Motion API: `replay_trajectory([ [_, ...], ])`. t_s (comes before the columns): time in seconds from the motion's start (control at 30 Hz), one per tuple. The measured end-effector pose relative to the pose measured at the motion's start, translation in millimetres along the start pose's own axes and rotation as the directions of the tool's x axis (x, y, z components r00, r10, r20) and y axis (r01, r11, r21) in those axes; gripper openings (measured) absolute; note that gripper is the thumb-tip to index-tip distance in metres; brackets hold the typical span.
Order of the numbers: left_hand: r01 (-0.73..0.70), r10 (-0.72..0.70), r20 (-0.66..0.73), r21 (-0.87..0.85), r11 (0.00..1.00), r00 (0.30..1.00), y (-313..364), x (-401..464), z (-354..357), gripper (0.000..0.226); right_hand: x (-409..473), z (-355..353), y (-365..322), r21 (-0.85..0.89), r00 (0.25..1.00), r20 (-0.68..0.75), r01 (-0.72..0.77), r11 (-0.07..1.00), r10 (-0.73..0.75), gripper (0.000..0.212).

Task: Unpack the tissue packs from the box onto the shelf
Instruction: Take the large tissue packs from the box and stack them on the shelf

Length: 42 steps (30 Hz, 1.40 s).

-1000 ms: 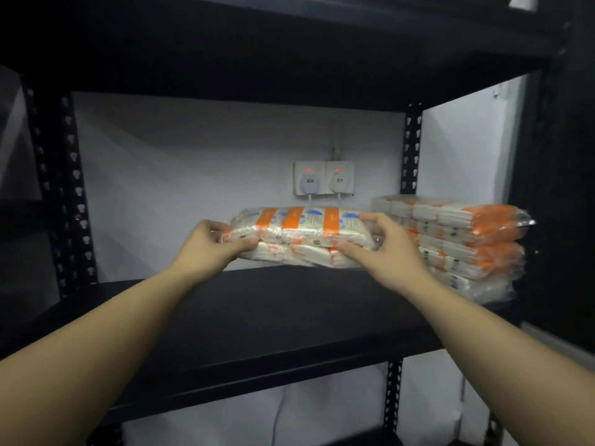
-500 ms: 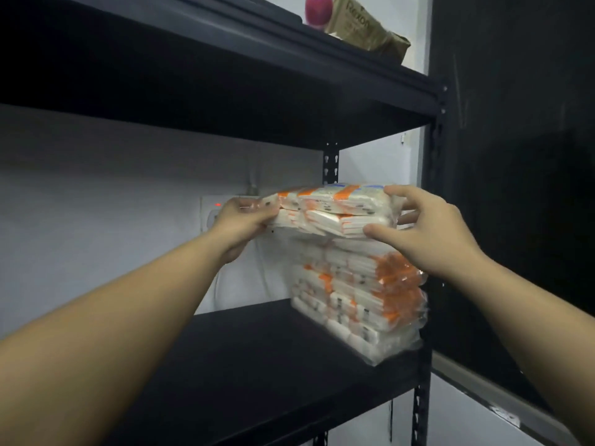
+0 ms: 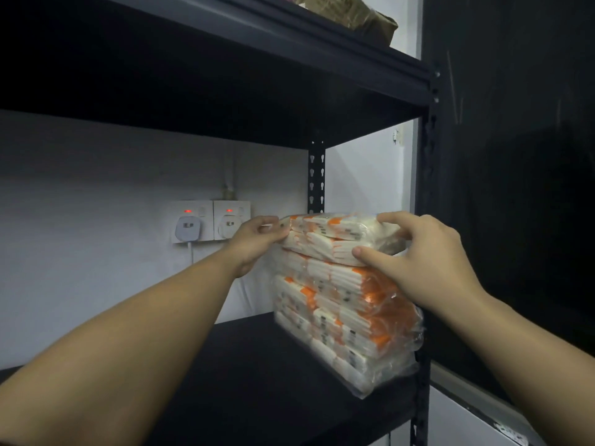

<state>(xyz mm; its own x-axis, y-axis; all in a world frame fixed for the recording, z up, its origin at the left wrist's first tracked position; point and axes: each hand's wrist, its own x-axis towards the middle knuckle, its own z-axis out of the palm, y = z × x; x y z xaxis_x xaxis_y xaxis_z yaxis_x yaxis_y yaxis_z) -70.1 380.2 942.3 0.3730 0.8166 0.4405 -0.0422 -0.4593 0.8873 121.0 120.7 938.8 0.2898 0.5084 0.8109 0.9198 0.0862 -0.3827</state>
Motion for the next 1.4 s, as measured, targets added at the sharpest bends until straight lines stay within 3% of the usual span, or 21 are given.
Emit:
replay_trajectory([
  [0.27,-0.029,0.031,-0.032,0.077,0.997,0.999,-14,9,9,0.063,1,7,8,0.005,1.000,-0.007,-0.005,1.000,0.005,0.068],
  [0.57,-0.055,0.057,-0.049,0.042,0.998,0.997,-16,12,14,0.058,3,9,7,-0.009,1.000,-0.008,-0.004,1.000,0.004,0.063],
  [1.17,-0.077,0.092,-0.020,0.381,0.921,0.996,-2,-23,5,0.082,-13,2,5,-0.041,0.997,0.067,-0.046,0.998,0.049,0.091],
  [1.4,-0.095,0.097,0.013,0.374,0.923,0.995,2,-60,8,0.076,-28,2,5,-0.091,0.992,0.099,-0.068,0.994,0.077,0.096],
])
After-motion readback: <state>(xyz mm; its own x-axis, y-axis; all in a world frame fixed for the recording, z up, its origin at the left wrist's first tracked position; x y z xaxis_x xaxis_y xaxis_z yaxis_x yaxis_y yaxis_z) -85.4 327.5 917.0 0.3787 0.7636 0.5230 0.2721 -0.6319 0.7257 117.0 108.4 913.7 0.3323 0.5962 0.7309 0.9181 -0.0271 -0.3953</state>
